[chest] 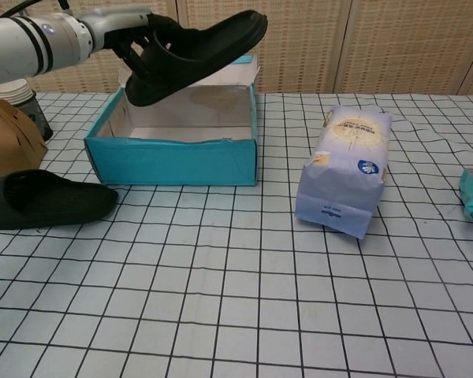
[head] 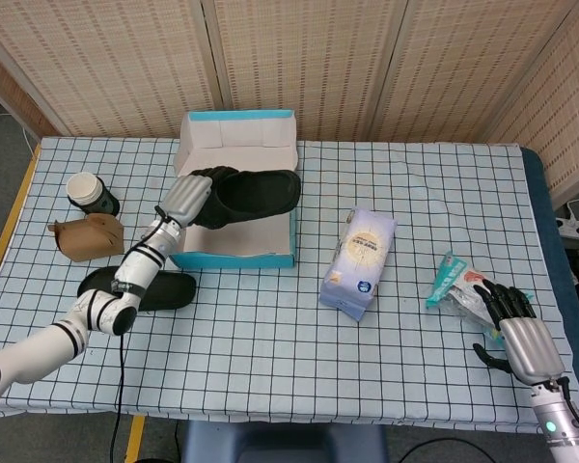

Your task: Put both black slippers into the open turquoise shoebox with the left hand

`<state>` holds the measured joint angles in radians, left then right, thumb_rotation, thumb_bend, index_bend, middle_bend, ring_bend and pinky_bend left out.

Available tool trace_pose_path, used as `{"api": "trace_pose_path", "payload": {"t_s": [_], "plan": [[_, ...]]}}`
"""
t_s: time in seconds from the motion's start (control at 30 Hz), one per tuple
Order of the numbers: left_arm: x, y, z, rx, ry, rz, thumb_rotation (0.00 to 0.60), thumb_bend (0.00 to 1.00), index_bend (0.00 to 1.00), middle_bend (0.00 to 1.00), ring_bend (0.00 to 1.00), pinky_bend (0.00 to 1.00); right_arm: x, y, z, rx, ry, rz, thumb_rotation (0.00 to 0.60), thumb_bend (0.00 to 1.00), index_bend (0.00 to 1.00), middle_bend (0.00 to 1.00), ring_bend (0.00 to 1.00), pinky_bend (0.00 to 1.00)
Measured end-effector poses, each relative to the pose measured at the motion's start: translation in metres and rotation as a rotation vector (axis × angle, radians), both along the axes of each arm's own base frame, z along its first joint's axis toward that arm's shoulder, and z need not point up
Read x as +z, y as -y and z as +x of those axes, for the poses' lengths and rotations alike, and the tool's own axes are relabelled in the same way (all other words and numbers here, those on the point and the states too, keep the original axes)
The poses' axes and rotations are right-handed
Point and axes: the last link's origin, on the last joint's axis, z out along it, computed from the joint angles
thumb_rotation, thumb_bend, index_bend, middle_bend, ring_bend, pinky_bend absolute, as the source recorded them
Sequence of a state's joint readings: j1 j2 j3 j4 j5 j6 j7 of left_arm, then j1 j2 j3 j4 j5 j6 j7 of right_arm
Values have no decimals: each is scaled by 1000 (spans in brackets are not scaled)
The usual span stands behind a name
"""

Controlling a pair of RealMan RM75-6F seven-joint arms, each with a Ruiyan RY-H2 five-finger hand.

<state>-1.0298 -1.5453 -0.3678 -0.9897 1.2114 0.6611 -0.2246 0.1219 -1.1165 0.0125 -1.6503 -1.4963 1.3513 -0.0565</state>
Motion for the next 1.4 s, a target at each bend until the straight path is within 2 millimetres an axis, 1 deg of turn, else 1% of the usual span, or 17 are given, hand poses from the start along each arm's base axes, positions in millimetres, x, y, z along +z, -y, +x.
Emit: {"api": "trace_pose_path", "payload": {"t_s": [0.1, 0.23, 0.47, 0.6, 0.8, 1.0, 1.17, 1.2, 1.27, 1.33, 1.4], "plan": [[-13, -4, 1, 5, 4, -25, 600, 554, 453, 535, 508, 532, 0, 0, 0, -2, 0, 1, 600, 180, 0, 0, 0, 0], [-20, -8, -3, 9, -18, -32, 600, 550, 451, 531, 506, 530, 0, 0, -1, -6, -3, 4, 600, 180, 0, 0, 0, 0], [-35, -21, -22, 40, -150, -16, 600, 550, 451, 532, 506, 533, -3, -3, 0, -1, 4, 36, 600, 180, 0, 0, 0, 0], [-47, -27, -32, 67, -234, -7, 600, 544, 442, 528, 504, 531, -5, -4, 1, 0, 7, 54, 600, 180, 0, 0, 0, 0], [-67, -27, -37, 91, -329, -21, 600, 541, 435, 524, 493, 521, -5, -5, 2, 5, 12, 63, 600, 180, 0, 0, 0, 0], [-73, -28, -42, 102, -411, -32, 600, 541, 442, 524, 490, 518, -6, -5, 2, 3, 12, 69, 600, 180, 0, 0, 0, 0], [-80, -26, -46, 122, -467, -83, 600, 541, 429, 514, 481, 509, -6, -4, 1, 0, 12, 69, 600, 180, 0, 0, 0, 0], [-82, -25, -46, 123, -477, -98, 600, 540, 413, 495, 459, 497, -6, -4, 1, 0, 11, 69, 600, 181, 0, 0, 0, 0], [-84, -23, -45, 117, -478, -116, 600, 518, 343, 402, 387, 461, -7, -4, 1, -1, 9, 71, 600, 181, 0, 0, 0, 0], [-85, -21, -44, 103, -474, -129, 600, 459, 150, 199, 222, 417, -8, -4, 1, -3, 8, 76, 600, 181, 0, 0, 0, 0], [-84, -18, -42, 86, -464, -134, 600, 421, 24, 65, 85, 390, -8, -5, 2, -4, 6, 78, 600, 181, 0, 0, 0, 0]]}}
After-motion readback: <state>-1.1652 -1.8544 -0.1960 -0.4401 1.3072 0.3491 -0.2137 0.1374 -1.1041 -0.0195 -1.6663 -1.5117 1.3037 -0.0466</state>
